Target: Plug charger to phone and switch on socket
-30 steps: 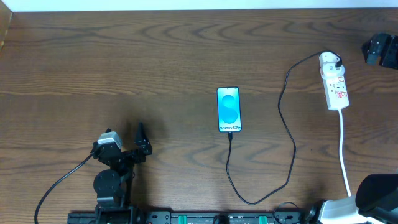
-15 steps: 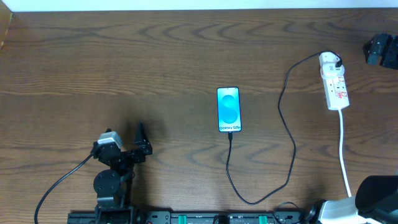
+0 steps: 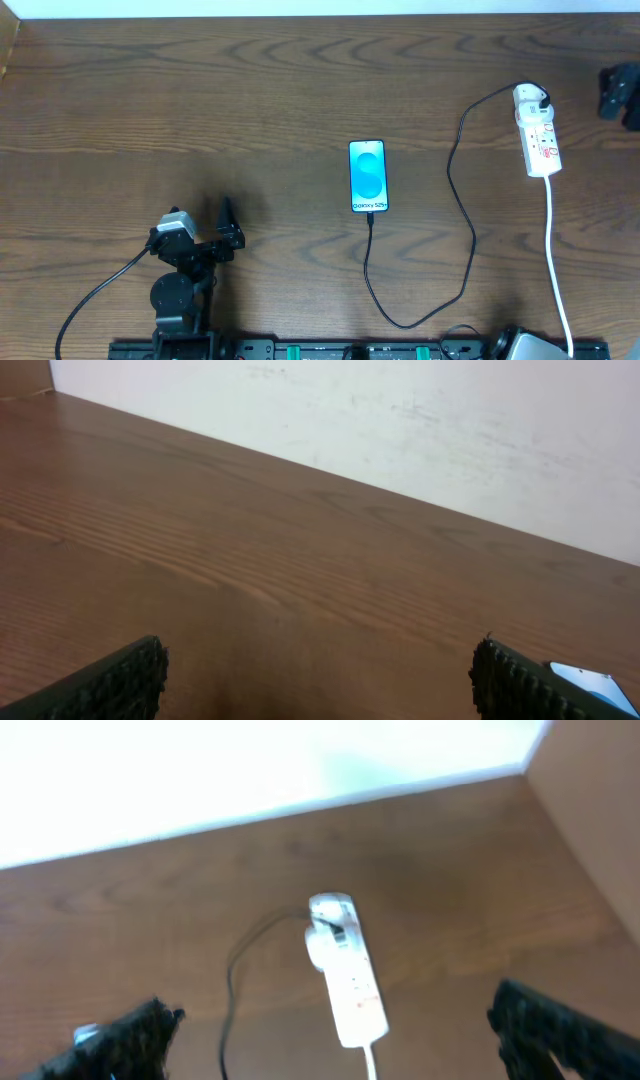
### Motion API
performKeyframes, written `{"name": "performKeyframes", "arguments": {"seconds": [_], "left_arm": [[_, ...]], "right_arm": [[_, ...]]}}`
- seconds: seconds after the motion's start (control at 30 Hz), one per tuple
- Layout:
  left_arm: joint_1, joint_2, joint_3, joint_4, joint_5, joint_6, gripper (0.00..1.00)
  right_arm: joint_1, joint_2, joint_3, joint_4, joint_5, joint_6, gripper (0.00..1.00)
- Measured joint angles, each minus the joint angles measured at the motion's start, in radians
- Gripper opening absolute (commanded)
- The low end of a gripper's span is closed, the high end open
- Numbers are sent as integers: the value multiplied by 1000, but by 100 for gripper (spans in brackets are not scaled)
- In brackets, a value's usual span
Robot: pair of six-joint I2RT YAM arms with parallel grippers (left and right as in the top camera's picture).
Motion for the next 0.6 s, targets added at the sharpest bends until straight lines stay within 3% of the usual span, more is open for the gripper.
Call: {"name": "performKeyframes", "arguments": {"seconds": [0.37,0.6], "left_arm": [[1,0,4,-6,-2,0,98],[1,0,5,-8,-2,0,97]], "right_arm": [[215,-277,-758,723,-4,3,99],[268,-509,-1220,1139,-1,6,99]]}}
